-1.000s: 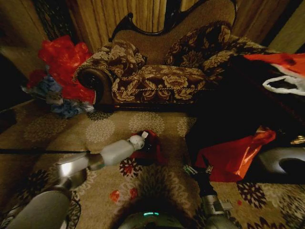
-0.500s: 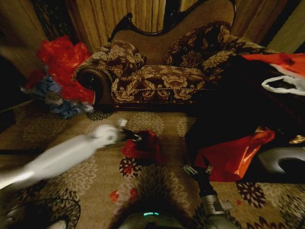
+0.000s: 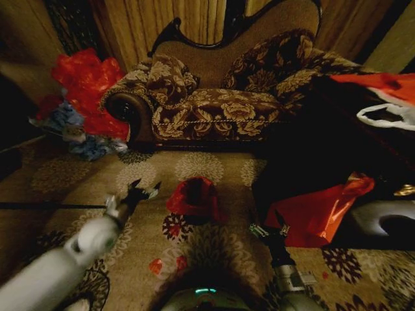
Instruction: Place a garbage bag over the trash bin.
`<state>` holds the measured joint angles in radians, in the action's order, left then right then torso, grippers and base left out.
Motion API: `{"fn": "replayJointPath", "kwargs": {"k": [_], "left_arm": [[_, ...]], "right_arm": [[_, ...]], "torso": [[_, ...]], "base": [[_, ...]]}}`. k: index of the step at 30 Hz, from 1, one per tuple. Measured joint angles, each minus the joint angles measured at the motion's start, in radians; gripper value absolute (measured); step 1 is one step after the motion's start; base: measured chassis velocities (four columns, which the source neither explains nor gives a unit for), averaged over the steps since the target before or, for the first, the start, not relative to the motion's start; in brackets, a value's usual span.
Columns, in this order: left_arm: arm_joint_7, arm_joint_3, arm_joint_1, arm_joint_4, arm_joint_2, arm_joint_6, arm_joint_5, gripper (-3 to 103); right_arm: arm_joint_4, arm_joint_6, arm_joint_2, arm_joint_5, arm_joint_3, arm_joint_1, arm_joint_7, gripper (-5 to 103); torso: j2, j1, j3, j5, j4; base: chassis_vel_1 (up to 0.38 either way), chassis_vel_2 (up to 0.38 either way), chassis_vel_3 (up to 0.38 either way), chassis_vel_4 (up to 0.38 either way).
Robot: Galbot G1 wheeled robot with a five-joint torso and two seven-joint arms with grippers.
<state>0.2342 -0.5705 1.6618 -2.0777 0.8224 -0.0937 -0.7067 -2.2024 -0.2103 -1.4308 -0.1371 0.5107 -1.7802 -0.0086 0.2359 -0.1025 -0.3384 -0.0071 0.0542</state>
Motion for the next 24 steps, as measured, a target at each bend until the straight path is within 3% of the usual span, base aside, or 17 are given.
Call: {"fn": "replayJointPath", "kwargs": {"k": [1, 2, 5, 6, 9, 13, 22, 24], "left_arm": [[-0.026, -0.02, 0.055, -0.021, 0.057, -0.042, 0.032, 100], [-0.026, -0.02, 0.055, -0.021, 0.057, -0.042, 0.032, 100], [-0.106, -0.085, 0.185, -0.105, 0.203, -0.134, 0.121, 100], [-0.106, -0.085, 0.185, -0.105, 0.203, -0.134, 0.121, 100], [-0.154, -0.118, 0.322, -0.23, 0.33, -0.173, 0.176, 100], [-0.189, -0.118, 0.394, -0.313, 0.389, -0.182, 0.205, 100], [-0.202, -0.11, 0.397, -0.387, 0.395, -0.134, 0.18, 100], [-0.201, -0.109, 0.396, -0.388, 0.394, -0.132, 0.177, 100]], "right_arm": [[0.0, 0.0, 0.0, 0.0, 0.0, 0.0, 0.0, 100], [0.0, 0.0, 0.0, 0.0, 0.0, 0.0, 0.0, 100], [0.0, 0.0, 0.0, 0.0, 0.0, 0.0, 0.0, 100], [0.0, 0.0, 0.0, 0.0, 0.0, 0.0, 0.0, 100], [0.0, 0.0, 0.0, 0.0, 0.0, 0.0, 0.0, 100], [0.0, 0.0, 0.0, 0.0, 0.0, 0.0, 0.0, 100], [0.0, -0.001, -0.003, 0.004, -0.004, -0.001, 0.004, 100], [0.0, -0.014, -0.021, 0.036, -0.03, -0.011, 0.038, 100]], "torso": [[0.0, 0.0, 0.0, 0.0, -0.0002], [0.0, 0.0, 0.0, 0.0, -0.0002], [0.0, 0.0, 0.0, 0.0002, 0.0004], [0.0, 0.0, 0.0, 0.0002, 0.0004], [0.0, 0.0, 0.0, 0.0005, 0.0], [0.0, 0.0, 0.0, 0.0003, 0.0], [0.0, 0.0, 0.0, -0.0003, 0.0003], [0.0, 0.0, 0.0, -0.0004, 0.0001]], "base": [[0.0, 0.0, 0.0, 0.0], [0.0, 0.0, 0.0, 0.0], [0.0, 0.0, 0.0, 0.0], [0.0, 0.0, 0.0, 0.0], [0.0, 0.0, 0.0, 0.0], [0.0, 0.0, 0.0, 0.0], [0.0, 0.0, 0.0, 0.0], [0.0, 0.0, 0.0, 0.0]]}}
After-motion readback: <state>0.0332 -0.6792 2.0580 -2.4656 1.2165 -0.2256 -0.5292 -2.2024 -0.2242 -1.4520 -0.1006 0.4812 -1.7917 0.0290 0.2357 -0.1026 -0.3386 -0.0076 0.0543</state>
